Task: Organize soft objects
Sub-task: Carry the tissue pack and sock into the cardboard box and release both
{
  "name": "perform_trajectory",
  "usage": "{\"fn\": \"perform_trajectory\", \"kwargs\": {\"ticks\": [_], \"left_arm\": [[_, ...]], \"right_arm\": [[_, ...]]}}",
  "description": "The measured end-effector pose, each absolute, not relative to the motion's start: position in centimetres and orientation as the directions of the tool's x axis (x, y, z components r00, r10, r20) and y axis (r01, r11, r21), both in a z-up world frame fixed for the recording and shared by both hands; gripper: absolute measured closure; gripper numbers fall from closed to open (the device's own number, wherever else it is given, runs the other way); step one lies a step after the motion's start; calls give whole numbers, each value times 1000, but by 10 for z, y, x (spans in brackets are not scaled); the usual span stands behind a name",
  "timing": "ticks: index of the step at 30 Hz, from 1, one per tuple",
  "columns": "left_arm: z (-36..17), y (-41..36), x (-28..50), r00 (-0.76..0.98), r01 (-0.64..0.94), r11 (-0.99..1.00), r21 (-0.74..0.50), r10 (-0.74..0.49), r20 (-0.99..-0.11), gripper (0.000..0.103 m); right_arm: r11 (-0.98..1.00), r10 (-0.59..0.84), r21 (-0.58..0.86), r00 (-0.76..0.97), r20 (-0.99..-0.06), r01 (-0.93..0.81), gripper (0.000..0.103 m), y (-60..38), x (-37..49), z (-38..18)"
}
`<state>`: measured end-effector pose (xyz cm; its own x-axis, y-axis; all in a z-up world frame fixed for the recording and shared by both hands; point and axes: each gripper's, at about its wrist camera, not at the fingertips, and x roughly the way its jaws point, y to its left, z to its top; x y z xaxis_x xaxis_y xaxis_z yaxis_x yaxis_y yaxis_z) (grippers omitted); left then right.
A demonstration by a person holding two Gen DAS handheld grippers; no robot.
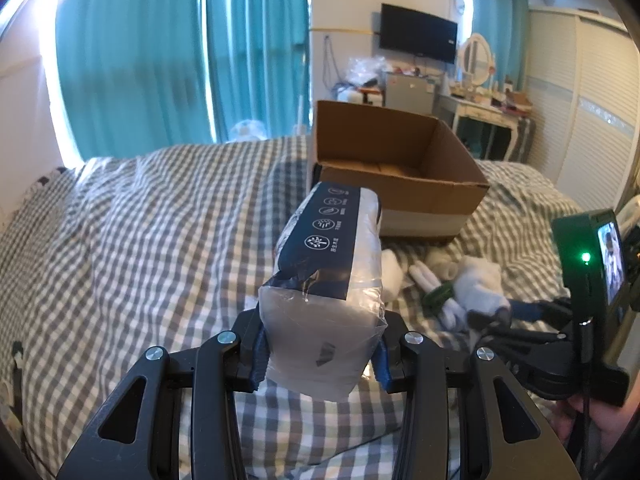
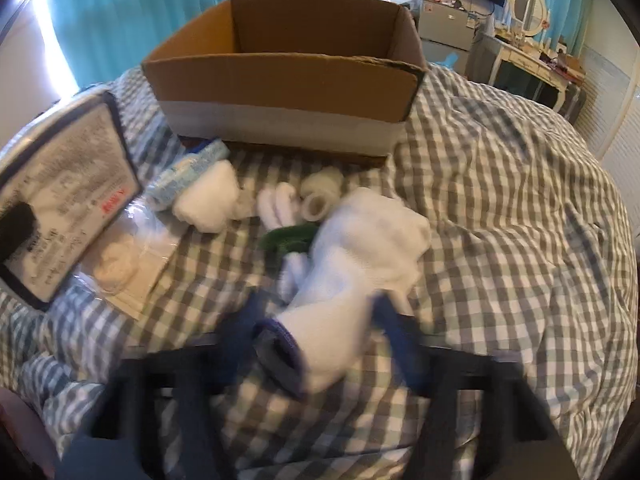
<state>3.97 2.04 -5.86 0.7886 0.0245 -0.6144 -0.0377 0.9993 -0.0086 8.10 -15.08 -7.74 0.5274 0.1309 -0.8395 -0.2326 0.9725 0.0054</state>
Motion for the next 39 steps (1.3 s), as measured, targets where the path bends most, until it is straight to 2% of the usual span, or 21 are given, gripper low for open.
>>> {"fn": "perform_trajectory", "kwargs": {"ticks": [2,8,15,26,32,39], "left_arm": [[-55,22,37,790,-30,999,-24,9,-613,63],[-34,20,25,796,-38,999,-22,17,-605,63],[8,9,14,813,-8,1000,-24,-7,-583,63],[74,7,62,879,16,1000,-19,-23,-477,63],[69,3,133,878,-6,1000,27,18,-478,63],[26,1,211,831,1,1000,-3,-3,-557,63]], "right_arm": [[968,158,26,531,-832,-248,82,-158,76,-71],[961,223,74,590,-776,-266,97,-182,59,-18],[946,296,117,653,-697,-303,97,-184,49,43],[921,343,46,747,-569,-387,97,-157,80,143],[921,348,42,769,-536,-388,97,-136,144,161],[928,342,75,750,-567,-366,97,-126,235,130]]}}
